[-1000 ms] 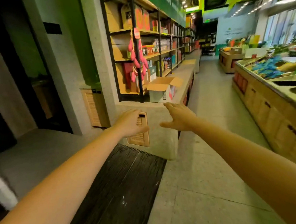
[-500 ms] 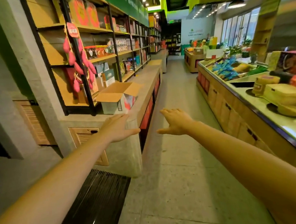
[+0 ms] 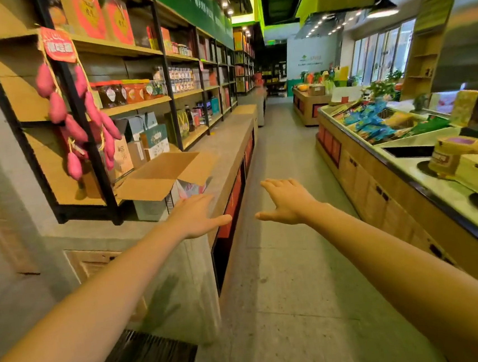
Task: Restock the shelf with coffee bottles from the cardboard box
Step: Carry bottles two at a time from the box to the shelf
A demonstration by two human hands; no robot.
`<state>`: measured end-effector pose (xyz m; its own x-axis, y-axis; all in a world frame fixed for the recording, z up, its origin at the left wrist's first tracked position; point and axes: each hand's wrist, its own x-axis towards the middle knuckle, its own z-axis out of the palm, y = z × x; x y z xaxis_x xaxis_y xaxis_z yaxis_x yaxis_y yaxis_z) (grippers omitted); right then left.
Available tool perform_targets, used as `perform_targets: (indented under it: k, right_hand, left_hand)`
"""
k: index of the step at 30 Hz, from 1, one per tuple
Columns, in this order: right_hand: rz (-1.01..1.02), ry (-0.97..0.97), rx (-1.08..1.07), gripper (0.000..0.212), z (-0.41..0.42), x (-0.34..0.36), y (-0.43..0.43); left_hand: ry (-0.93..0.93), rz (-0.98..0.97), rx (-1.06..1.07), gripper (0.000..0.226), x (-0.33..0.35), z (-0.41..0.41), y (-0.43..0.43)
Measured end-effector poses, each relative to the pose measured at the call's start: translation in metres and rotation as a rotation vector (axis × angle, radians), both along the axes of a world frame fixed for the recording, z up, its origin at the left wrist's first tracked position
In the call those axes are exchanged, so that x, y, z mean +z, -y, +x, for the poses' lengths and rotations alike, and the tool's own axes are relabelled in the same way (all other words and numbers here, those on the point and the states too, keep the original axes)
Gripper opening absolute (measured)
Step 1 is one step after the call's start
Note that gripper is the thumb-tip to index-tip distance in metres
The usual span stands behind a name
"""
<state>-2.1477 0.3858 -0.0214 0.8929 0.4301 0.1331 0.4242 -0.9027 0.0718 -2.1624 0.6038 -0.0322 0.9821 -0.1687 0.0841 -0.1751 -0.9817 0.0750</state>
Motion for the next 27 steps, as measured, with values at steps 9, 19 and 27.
perform_targets:
  k: [9,19,27]
  right_hand:
    - [0.023,-0.016,-0.006,0.079,0.203,0.003,-0.015]
    - [0.017,0.022,0.140,0.084,0.455,0.001,-0.009]
    - [-0.001,-0.009,0.386,0.082,0.642,0.014,-0.039]
  left_hand:
    - [-0.023,0.016,0.029,0.090,-0.001,0.216,-0.017]
    - [0.037,0.016,0.128,0.082,-0.003,0.432,0.001]
    - [0.087,-0.043,0.301,0.084,0.002,0.569,-0.009]
